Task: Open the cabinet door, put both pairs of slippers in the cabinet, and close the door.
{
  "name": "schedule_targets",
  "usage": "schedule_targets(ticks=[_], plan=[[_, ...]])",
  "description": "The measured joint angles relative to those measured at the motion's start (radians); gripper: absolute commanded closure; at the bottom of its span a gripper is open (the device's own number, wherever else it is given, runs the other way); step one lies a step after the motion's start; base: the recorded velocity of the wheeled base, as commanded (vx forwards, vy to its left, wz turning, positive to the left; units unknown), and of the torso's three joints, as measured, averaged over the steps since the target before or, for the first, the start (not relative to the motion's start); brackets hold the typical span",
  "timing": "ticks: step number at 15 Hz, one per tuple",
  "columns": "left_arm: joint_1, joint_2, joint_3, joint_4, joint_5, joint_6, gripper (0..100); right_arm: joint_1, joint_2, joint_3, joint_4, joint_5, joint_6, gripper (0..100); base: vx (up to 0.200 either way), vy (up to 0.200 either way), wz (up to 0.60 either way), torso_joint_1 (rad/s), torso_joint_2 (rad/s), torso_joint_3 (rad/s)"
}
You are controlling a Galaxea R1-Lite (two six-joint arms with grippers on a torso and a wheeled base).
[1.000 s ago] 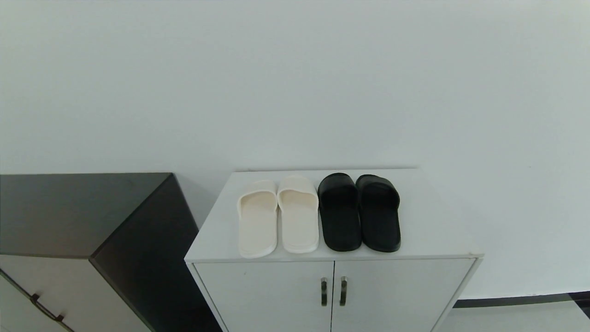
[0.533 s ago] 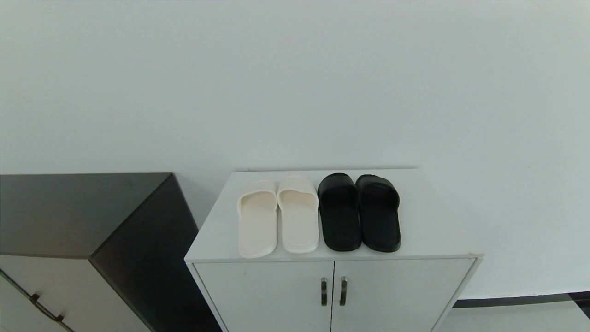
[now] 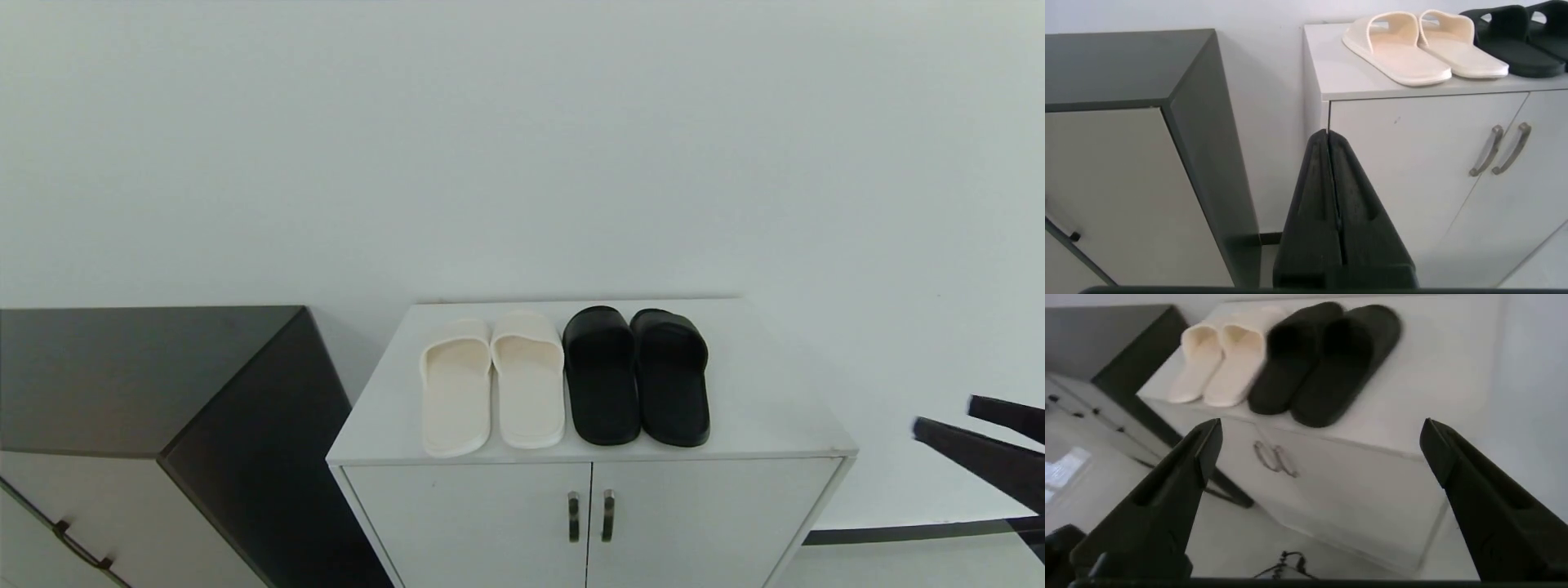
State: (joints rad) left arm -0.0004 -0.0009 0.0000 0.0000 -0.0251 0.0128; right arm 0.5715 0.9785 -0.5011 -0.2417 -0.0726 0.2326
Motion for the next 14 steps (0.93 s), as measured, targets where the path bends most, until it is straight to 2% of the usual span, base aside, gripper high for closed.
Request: schedule_targets(ticks=[2, 7, 10, 14], plan=[[-0.001, 0.0, 0.0, 0.0, -0.001, -0.001, 100, 0.074, 0.157, -0.077, -0.061, -0.075, 0.031, 0, 0.0, 0.0, 0.0, 0.0, 0.0, 0.0], [0.0, 0.0, 0.0, 0.0, 0.0, -0.005, 100, 0.146, 0.489, -0.235, -0.234, -0.247, 0.074, 0, 0.0, 0.0, 0.0, 0.0, 0.0, 0.0], [-0.001, 0.0, 0.0, 0.0, -0.001, -0.004, 100, 0.177, 0.679, -0.353, -0.266, -0.417, 0.074, 0, 0.0, 0.0, 0.0, 0.0, 0.0, 0.0], [-0.001, 0.0, 0.0, 0.0, -0.002, 0.002, 100, 0.194, 0.883, -0.513, -0.274, -0.488, 0.074, 0, 0.0, 0.0, 0.0, 0.0, 0.0, 0.0]])
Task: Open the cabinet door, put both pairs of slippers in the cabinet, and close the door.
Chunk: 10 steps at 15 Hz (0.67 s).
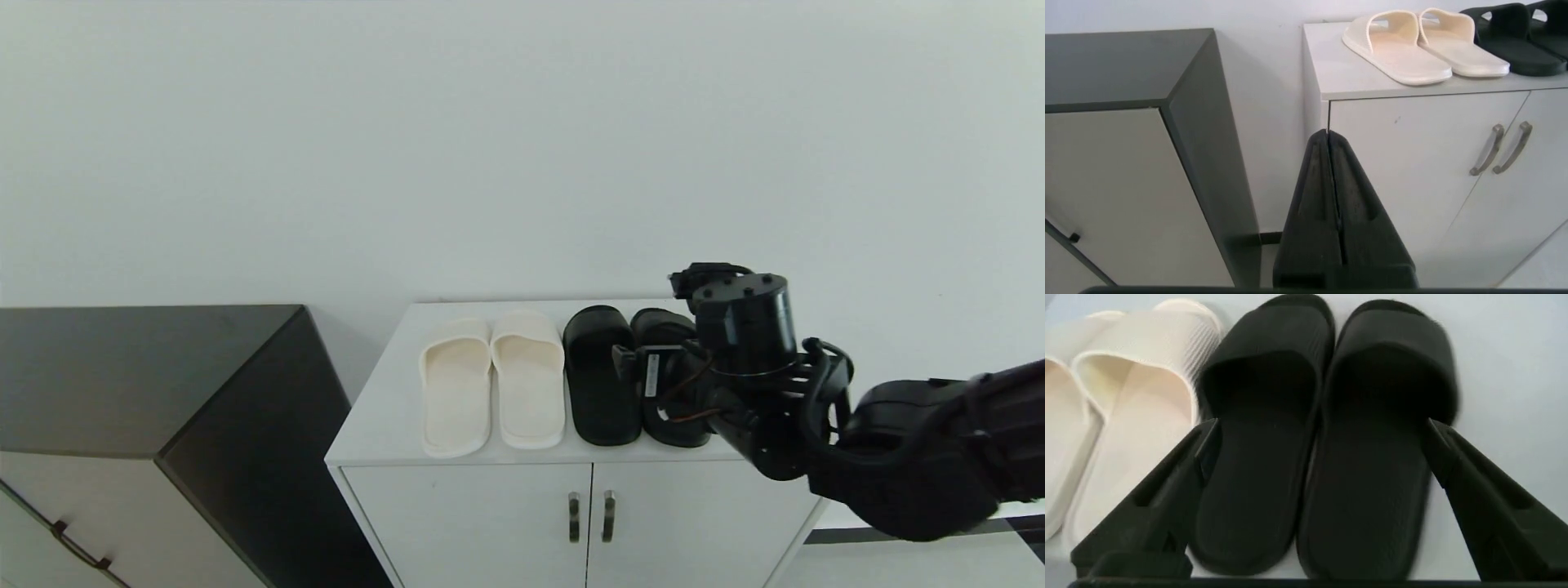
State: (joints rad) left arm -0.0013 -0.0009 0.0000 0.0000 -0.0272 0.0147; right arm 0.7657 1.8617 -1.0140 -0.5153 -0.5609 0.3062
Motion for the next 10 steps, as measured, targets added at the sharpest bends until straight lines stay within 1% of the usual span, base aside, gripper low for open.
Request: schedule_targets(ticks=[4, 7, 10], plan=[[0.0, 0.0, 0.0, 0.0, 0.0, 0.009, 100, -0.005, 0.143, -0.113, -0.002, -0.015, 0.0, 0, 0.0, 0.0, 0.0, 0.0, 0.0, 0.0], [0.0, 0.0, 0.0, 0.0, 0.0, 0.008, 100, -0.044, 0.22, -0.206, -0.003, -0.032, -0.027, 0, 0.0, 0.0, 0.0, 0.0, 0.0, 0.0], [0.0, 0.0, 0.0, 0.0, 0.001, 0.007, 100, -0.064, 0.275, -0.268, -0.003, -0.033, -0.043, 0, 0.0, 0.0, 0.0, 0.0, 0.0, 0.0]])
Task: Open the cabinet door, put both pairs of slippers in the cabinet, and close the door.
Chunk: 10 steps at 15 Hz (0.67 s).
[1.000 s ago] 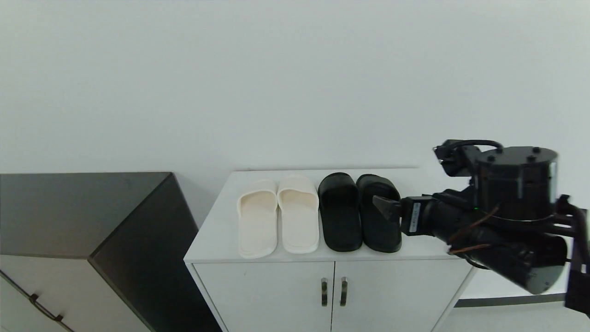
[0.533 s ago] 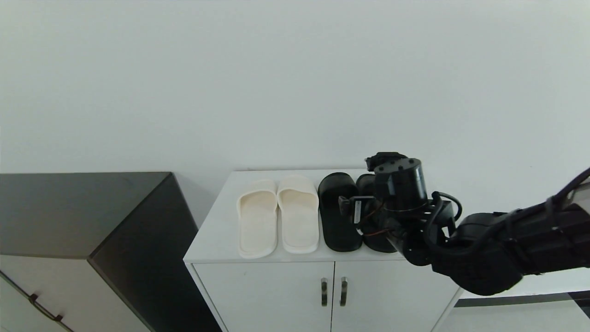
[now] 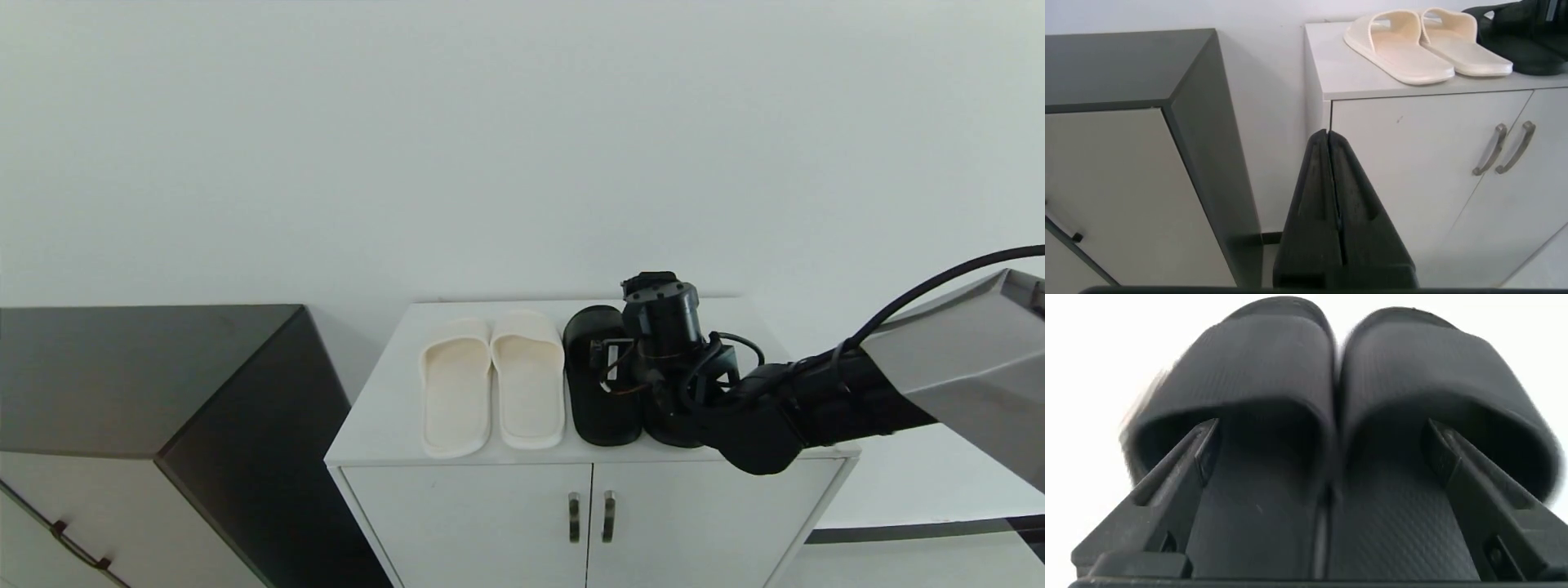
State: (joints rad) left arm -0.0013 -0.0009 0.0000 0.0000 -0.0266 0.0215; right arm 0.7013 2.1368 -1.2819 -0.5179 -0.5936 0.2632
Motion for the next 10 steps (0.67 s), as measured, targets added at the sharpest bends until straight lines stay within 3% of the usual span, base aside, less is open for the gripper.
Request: schedule_targets(ticks=[4, 5, 10], plan=[[0.0, 0.0, 0.0, 0.0, 0.0, 0.0, 100, -0.034, 0.055, -0.062, 0.0, -0.003, -0.01, 0, 0.0, 0.0, 0.0, 0.0, 0.0, 0.0], [0.0, 0.0, 0.0, 0.0, 0.0, 0.0, 100, -0.035, 0.062, -0.069, 0.0, -0.002, -0.01, 100, 0.0, 0.0, 0.0, 0.0, 0.0, 0.0], [0.0, 0.0, 0.0, 0.0, 0.0, -0.002, 100, -0.041, 0.071, -0.08, 0.0, -0.008, -0.016, 100, 0.0, 0.0, 0.0, 0.0, 0.0, 0.0]])
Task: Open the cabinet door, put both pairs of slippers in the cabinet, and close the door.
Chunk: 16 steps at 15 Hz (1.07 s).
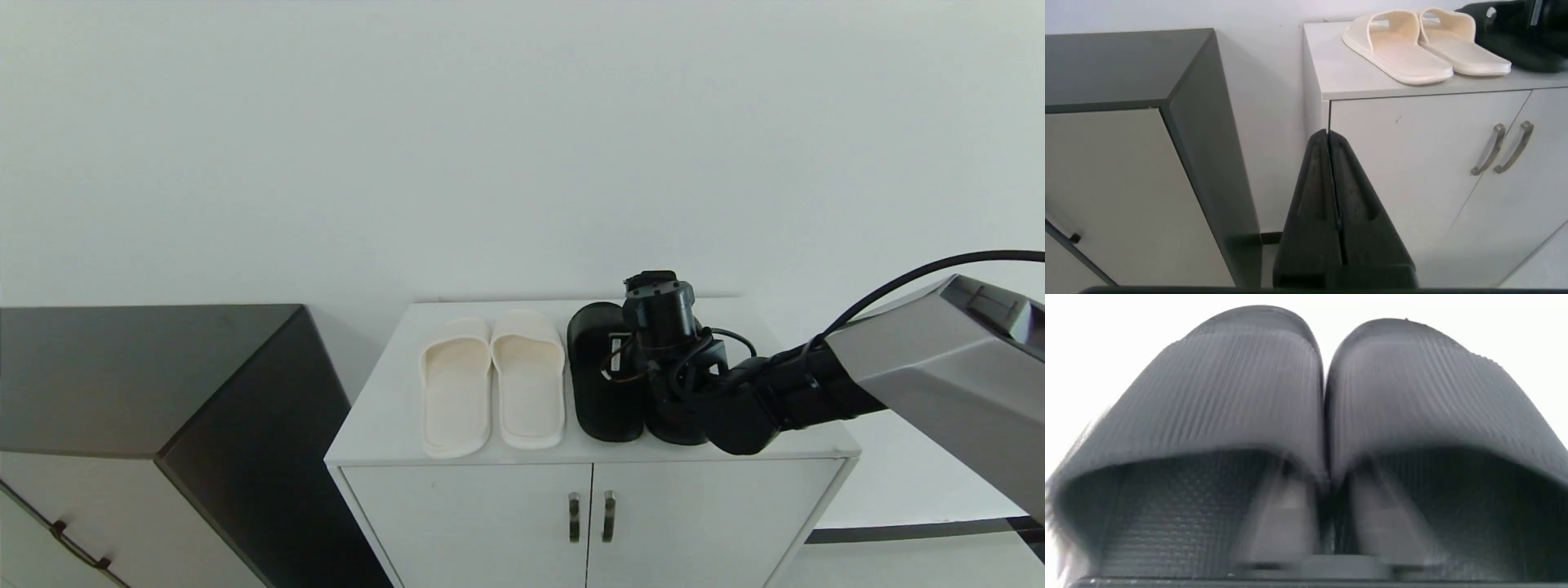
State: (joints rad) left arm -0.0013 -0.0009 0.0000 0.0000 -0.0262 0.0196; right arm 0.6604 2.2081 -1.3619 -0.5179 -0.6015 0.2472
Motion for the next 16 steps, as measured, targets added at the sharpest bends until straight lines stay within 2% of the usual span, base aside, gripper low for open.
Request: schedule_targets(ticks=[3, 7, 10, 14, 16], plan=[[0.0, 0.0, 0.0, 0.0, 0.0, -0.003, 100, 0.002, -0.001, 0.001, 0.0, -0.042, -0.008, 100, 0.0, 0.0, 0.0, 0.0, 0.0, 0.0], [0.0, 0.0, 0.0, 0.0, 0.0, -0.004, 100, 0.013, -0.042, 0.036, 0.001, -0.039, -0.015, 100, 0.0, 0.0, 0.0, 0.0, 0.0, 0.0], [0.0, 0.0, 0.0, 0.0, 0.0, -0.007, 100, 0.046, -0.16, 0.174, 0.002, 0.09, -0.031, 100, 0.0, 0.0, 0.0, 0.0, 0.0, 0.0], [0.0, 0.0, 0.0, 0.0, -0.001, -0.005, 100, 0.09, -0.408, 0.44, 0.003, 0.347, -0.05, 100, 0.0, 0.0, 0.0, 0.0, 0.0, 0.0], [0.0, 0.0, 0.0, 0.0, -0.005, -0.002, 100, 0.101, -0.528, 0.564, 0.005, 0.431, -0.056, 100, 0.0, 0.0, 0.0, 0.0, 0.0, 0.0]])
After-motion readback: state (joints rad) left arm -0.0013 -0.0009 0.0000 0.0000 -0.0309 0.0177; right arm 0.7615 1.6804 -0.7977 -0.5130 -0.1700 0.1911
